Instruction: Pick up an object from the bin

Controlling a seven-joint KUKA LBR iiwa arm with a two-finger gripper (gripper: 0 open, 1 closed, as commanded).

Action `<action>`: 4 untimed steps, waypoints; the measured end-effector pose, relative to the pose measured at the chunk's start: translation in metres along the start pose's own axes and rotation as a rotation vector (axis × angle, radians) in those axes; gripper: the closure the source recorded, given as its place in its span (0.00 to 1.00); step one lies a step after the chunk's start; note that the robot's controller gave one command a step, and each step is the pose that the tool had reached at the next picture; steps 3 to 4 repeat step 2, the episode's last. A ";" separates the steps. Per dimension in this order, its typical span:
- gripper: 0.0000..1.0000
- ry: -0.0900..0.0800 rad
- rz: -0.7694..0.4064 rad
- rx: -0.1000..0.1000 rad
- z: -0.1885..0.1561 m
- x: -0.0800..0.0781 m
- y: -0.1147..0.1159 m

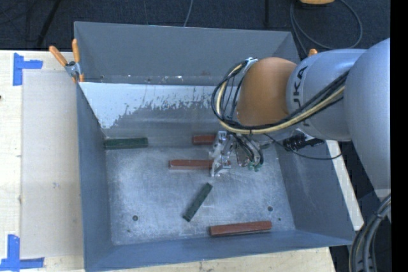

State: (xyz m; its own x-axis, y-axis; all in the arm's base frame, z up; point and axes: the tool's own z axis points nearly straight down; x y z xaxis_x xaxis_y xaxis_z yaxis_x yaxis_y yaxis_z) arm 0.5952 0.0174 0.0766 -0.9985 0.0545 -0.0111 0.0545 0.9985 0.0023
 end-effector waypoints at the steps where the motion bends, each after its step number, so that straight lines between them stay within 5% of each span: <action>1: 1.00 0.000 0.000 0.000 0.000 0.000 0.000; 2: 1.00 0.001 0.037 0.001 -0.179 -0.019 -0.001; 4: 1.00 0.001 0.037 0.001 -0.179 -0.019 -0.001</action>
Offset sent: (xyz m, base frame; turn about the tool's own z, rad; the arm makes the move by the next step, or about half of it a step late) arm 0.0144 -0.0012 0.1749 0.0382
